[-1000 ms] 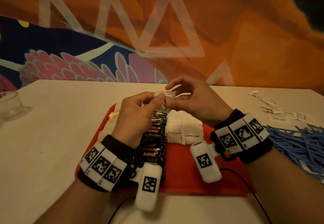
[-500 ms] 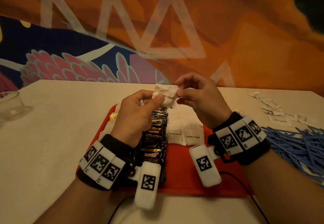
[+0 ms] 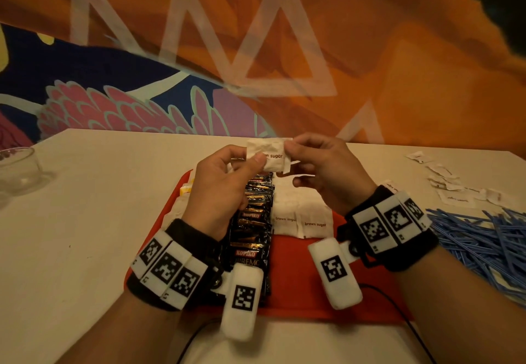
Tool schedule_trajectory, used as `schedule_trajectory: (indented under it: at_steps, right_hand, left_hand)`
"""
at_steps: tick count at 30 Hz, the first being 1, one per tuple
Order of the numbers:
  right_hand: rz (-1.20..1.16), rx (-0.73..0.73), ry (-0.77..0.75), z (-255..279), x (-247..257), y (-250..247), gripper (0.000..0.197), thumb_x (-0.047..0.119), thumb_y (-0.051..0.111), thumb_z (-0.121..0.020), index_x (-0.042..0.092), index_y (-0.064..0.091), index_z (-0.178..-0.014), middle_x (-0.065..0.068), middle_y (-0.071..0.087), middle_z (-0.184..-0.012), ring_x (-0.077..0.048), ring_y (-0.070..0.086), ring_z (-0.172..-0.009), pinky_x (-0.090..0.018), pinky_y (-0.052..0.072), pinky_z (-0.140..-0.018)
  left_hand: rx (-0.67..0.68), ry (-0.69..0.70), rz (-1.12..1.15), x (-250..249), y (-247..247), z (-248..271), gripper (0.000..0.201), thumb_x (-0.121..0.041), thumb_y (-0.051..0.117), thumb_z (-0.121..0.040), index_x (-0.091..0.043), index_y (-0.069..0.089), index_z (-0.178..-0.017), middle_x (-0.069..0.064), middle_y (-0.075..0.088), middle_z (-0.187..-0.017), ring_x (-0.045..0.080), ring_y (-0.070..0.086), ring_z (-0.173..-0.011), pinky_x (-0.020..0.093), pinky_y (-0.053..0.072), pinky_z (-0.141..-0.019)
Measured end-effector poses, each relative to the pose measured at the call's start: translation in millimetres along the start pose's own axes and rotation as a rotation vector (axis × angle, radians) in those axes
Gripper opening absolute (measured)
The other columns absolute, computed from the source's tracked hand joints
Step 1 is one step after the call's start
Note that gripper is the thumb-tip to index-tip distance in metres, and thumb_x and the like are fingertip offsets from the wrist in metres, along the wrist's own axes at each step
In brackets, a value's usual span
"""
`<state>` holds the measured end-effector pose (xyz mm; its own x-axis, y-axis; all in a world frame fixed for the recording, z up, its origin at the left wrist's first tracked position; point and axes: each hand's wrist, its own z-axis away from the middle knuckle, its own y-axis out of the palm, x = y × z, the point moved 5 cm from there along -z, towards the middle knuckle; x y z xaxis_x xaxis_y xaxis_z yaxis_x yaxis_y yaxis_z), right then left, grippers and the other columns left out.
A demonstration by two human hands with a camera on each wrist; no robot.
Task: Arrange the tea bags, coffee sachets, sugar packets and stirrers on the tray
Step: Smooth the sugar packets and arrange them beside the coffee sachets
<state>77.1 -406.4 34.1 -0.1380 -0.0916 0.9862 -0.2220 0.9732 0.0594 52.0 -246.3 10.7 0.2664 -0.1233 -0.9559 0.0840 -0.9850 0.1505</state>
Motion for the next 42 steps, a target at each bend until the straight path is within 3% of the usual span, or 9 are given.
schedule_trajectory:
  at_steps: [3,6,9,16,19,27,34,37,42]
  right_hand:
    - [-0.084,-0.037,0.044,-1.7,-3.2,0.1,0.028,0.02,0.054,-0.1,0.019,0.061,-0.073,-0.001,0.064,-0.075,-0.018,0.059,-0.065,-0.026,0.043,-0.051]
    - [-0.079,0.013,0.026,-1.4,-3.1,2.1,0.016,0.027,0.064,-0.092,0.017,0.062,-0.08,0.0,0.066,-0.079,-0.016,0.061,-0.067,-0.026,0.046,-0.053]
    - [0.035,0.041,-0.074,-1.2,-3.0,2.8,0.013,0.019,0.074,-0.08,0.013,0.064,-0.087,-0.002,0.069,-0.077,-0.015,0.063,-0.066,-0.025,0.048,-0.052]
    - [0.19,-0.016,-0.244,0.3,1.2,4.2,0.005,0.011,0.072,-0.087,0.015,0.071,-0.084,-0.006,0.07,-0.071,-0.019,0.061,-0.062,-0.03,0.048,-0.049]
    - [0.12,-0.08,-0.223,-0.5,0.4,3.5,0.005,0.013,0.07,-0.09,0.014,0.071,-0.084,-0.013,0.07,-0.077,-0.024,0.061,-0.062,-0.028,0.046,-0.047]
    - [0.301,0.003,-0.162,1.4,-4.0,5.6,0.023,0.016,0.079,-0.081,-0.002,0.067,-0.088,-0.013,0.074,-0.077,-0.025,0.072,-0.07,-0.027,0.049,-0.05]
    - [0.245,0.056,-0.059,7.6,1.1,4.3,0.018,0.006,0.073,-0.084,0.009,0.056,-0.079,-0.004,0.069,-0.061,-0.019,0.071,-0.062,-0.025,0.052,-0.053]
    - [0.233,0.029,-0.049,12.0,6.0,-0.8,0.019,0.004,0.073,-0.084,0.01,0.056,-0.078,-0.002,0.068,-0.057,-0.017,0.07,-0.06,-0.023,0.051,-0.053]
    - [0.306,0.039,-0.016,18.3,8.0,-6.8,0.02,0.005,0.072,-0.085,0.011,0.054,-0.079,-0.005,0.068,-0.06,-0.018,0.07,-0.061,-0.023,0.05,-0.051]
  left_hand:
    - [-0.004,0.023,-0.016,-1.1,0.2,0.3,0.006,-0.017,0.07,-0.09,-0.017,0.066,-0.085,-0.008,0.064,-0.064,0.007,0.036,-0.038,0.021,0.028,-0.036]
    - [-0.006,0.022,-0.023,-0.1,-0.5,-0.2,0.006,-0.017,0.07,-0.09,-0.014,0.066,-0.088,-0.009,0.061,-0.063,0.008,0.035,-0.038,0.021,0.028,-0.036]
    - [0.025,0.023,-0.036,-0.5,2.0,0.7,0.012,-0.016,0.069,-0.091,-0.016,0.063,-0.081,-0.01,0.057,-0.057,0.008,0.035,-0.038,0.021,0.028,-0.037]
    - [-0.021,0.091,-0.04,-6.9,1.6,3.1,0.011,-0.017,0.062,-0.096,-0.012,0.068,-0.089,-0.012,0.055,-0.049,0.004,0.038,-0.035,0.019,0.032,-0.039]
    - [-0.093,0.161,-0.039,-12.2,1.0,4.2,0.013,-0.011,0.061,-0.096,-0.01,0.069,-0.086,-0.012,0.06,-0.052,-0.001,0.05,-0.038,0.01,0.037,-0.041]
    - [-0.123,0.131,-0.012,-10.1,-2.9,2.8,0.02,-0.017,0.061,-0.097,-0.01,0.067,-0.08,-0.011,0.059,-0.054,0.001,0.05,-0.039,0.013,0.038,-0.041]
    - [-0.107,0.145,-0.192,-4.5,-2.8,-0.2,0.022,-0.026,0.062,-0.097,-0.018,0.067,-0.077,-0.014,0.058,-0.053,0.0,0.048,-0.042,0.014,0.036,-0.045]
    - [-0.038,0.137,-0.26,-5.4,0.9,0.9,0.026,-0.04,0.065,-0.09,-0.018,0.067,-0.076,-0.014,0.054,-0.05,0.002,0.044,-0.043,0.025,0.037,-0.052]
    - [0.003,0.143,-0.286,-9.9,2.0,2.9,0.022,-0.027,0.072,-0.089,-0.017,0.067,-0.069,-0.013,0.058,-0.053,0.0,0.044,-0.039,0.022,0.034,-0.049]
